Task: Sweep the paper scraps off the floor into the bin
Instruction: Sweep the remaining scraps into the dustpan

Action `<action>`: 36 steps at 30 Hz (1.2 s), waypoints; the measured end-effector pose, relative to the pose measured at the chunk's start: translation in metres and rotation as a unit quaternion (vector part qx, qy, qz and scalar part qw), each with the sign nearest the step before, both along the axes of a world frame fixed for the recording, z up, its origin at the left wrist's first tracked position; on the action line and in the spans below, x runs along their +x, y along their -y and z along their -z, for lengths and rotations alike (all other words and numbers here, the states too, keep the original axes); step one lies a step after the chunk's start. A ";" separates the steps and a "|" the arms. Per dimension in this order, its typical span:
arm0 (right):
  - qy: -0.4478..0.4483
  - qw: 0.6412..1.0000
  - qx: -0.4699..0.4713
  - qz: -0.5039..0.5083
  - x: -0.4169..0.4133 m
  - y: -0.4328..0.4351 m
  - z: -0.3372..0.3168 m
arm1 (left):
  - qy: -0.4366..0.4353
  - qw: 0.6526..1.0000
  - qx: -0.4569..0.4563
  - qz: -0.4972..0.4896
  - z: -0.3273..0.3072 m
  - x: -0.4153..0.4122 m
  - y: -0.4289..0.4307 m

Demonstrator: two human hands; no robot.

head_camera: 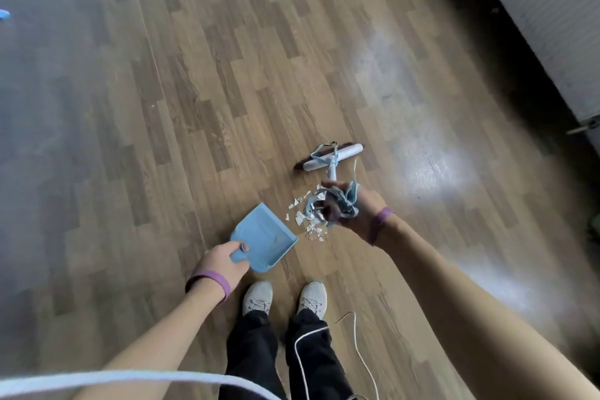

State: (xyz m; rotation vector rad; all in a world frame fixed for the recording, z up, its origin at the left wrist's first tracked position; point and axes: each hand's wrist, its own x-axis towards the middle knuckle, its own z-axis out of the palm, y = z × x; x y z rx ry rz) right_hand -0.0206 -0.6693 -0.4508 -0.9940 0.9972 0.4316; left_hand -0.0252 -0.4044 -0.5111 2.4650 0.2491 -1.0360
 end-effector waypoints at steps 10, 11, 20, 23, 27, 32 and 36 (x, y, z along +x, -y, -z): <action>0.205 0.933 -0.238 -0.175 0.043 -0.001 0.019 | 0.072 0.990 0.034 0.113 0.035 0.033 -0.025; 0.203 0.886 -0.359 -0.211 0.051 -0.004 0.024 | 0.078 0.989 0.033 0.119 0.038 0.035 -0.026; 0.080 0.679 -0.583 -0.438 0.085 0.010 0.064 | 0.127 0.979 0.020 0.157 0.036 0.066 -0.015; 0.072 0.663 -0.550 -0.502 0.074 0.010 0.063 | 0.122 0.975 0.032 0.184 0.030 0.060 -0.015; 0.085 0.652 -0.519 -0.546 0.063 0.014 0.074 | 0.132 0.974 0.024 0.185 0.029 0.061 -0.021; 0.098 0.611 -0.508 -0.598 0.054 0.024 0.105 | 0.146 0.970 0.026 0.194 0.036 0.057 -0.033; 0.148 0.589 -0.546 -0.576 0.055 0.037 0.136 | 0.150 0.969 0.014 0.195 0.040 0.052 -0.039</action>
